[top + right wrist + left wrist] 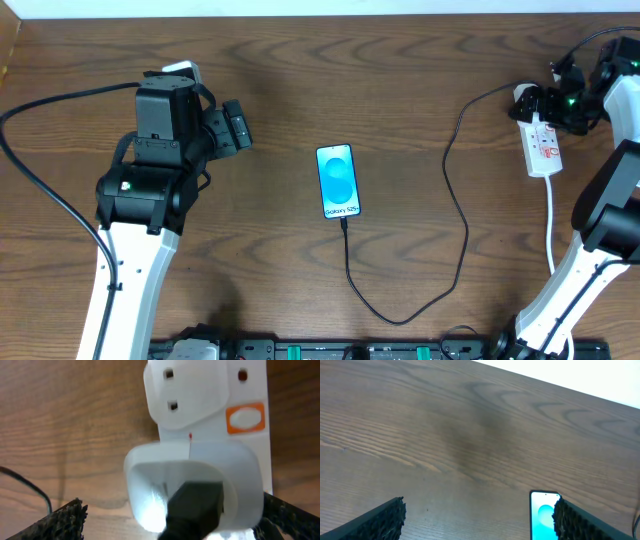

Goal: Plug charger to phone and switch on socket

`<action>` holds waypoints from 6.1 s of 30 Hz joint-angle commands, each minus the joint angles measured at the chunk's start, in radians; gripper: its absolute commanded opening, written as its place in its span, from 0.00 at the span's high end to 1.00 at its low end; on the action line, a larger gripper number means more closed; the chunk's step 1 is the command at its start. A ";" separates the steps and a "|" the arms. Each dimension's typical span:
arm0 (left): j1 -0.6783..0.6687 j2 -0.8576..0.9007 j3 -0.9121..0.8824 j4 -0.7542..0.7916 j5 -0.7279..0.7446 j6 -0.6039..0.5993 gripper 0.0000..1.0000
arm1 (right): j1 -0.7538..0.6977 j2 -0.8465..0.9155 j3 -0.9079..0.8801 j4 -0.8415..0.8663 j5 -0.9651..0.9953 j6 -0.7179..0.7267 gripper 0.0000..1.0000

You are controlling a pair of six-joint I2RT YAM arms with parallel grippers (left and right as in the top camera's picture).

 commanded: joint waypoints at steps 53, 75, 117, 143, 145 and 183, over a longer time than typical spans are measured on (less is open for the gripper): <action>0.000 -0.001 0.016 0.000 -0.013 0.009 0.07 | -0.020 0.018 0.095 -0.089 0.069 -0.072 0.01; 0.000 0.000 0.016 0.000 -0.013 0.009 0.06 | -0.018 0.023 0.024 -0.050 -0.056 -0.054 0.01; 0.000 -0.001 0.016 0.000 -0.013 0.009 0.07 | 0.023 0.019 -0.004 -0.020 0.034 0.006 0.01; 0.000 0.000 0.016 0.000 -0.013 0.009 0.07 | 0.024 0.019 0.026 -0.045 -0.128 0.007 0.01; 0.000 0.000 0.016 0.000 -0.013 0.009 0.07 | 0.024 0.019 0.026 -0.050 -0.134 0.018 0.01; 0.000 0.000 0.016 0.000 -0.013 0.009 0.07 | -0.024 0.023 0.099 -0.084 0.030 0.058 0.01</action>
